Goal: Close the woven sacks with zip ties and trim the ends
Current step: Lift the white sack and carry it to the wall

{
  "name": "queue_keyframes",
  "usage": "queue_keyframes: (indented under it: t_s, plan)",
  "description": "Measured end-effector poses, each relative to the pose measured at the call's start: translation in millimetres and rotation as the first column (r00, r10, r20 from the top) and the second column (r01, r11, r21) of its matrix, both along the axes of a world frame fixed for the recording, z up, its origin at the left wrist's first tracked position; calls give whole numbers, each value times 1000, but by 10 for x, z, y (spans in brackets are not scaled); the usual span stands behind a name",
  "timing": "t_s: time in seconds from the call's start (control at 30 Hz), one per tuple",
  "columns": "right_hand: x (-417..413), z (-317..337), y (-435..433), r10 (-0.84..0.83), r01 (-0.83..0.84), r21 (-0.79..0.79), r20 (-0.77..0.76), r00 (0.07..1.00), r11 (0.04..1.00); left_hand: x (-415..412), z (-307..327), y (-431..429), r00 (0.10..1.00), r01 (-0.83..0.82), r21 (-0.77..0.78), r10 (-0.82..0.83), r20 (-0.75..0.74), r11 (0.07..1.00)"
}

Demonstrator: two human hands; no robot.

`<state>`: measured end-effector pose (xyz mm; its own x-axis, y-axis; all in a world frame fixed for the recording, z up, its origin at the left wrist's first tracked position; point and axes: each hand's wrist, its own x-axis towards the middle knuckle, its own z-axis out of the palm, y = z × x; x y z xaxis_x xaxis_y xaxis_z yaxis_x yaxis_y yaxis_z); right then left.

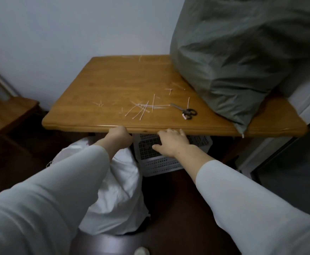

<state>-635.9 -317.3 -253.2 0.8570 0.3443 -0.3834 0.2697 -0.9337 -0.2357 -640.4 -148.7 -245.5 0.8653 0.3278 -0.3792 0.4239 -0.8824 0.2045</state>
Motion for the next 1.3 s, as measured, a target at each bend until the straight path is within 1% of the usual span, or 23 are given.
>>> queue_keyframes:
  t_s: [0.1,0.17,0.33,0.4,0.5,0.53,0.57,0.67,0.77,0.8,0.9,0.93,1.03,1.13,1.2,1.3]
  plan:
    - [-69,-218,199,2,-2,-6,-47,999,1000,-97,-233,275,999,-51,-27,51,2,998]
    - [-112,-369,371,14,-15,-14,-66,998,1000,-169,-403,479,998,-68,10,68,-12,998]
    - [-198,-788,966,54,-55,-12,-79,995,998,-278,-807,1123,994,-94,21,95,-46,995]
    - [-207,-964,1257,57,-59,-14,-97,994,998,-313,-961,1420,994,-90,51,93,-57,995]
    - [-163,-1220,1713,26,-30,-25,-151,988,999,-309,-1154,1839,980,-198,127,198,9,972]
    - [-126,-1304,1867,7,-12,-26,-168,986,1000,-277,-1197,1965,980,-200,132,197,36,971]
    - [-89,-1391,2015,-12,8,-24,-179,984,1000,-209,-1319,2122,982,-187,104,183,49,977]
    - [53,-1611,2482,-89,91,1,-215,973,996,-39,-1616,2577,991,-135,5,135,22,991]
    - [220,-1804,2896,-181,185,-7,-257,949,983,135,-1907,2994,991,-101,-83,107,81,991]
    - [293,-1878,3007,-208,207,-31,-254,945,978,200,-1991,3104,991,-99,-80,105,85,992]
    - [503,-2153,3242,-253,228,-133,-213,944,964,385,-2192,3350,997,-76,52,75,23,996]
    - [552,-2237,3299,-250,219,-167,-200,947,961,437,-2247,3412,997,-82,48,82,-7,996]
    - [650,-2447,3430,-273,224,-229,-208,939,947,571,-2452,3584,982,-122,-32,116,-146,992]
    - [719,-2597,3505,-310,252,-235,-255,916,939,675,-2688,3732,954,-147,-65,124,-275,987]
    - [756,-2698,3505,-320,267,-206,-292,901,941,707,-2823,3790,948,-149,-124,106,-300,981]
    - [838,-2936,3461,-288,240,-180,-317,904,954,720,-2987,3806,959,-108,-247,36,-279,963]
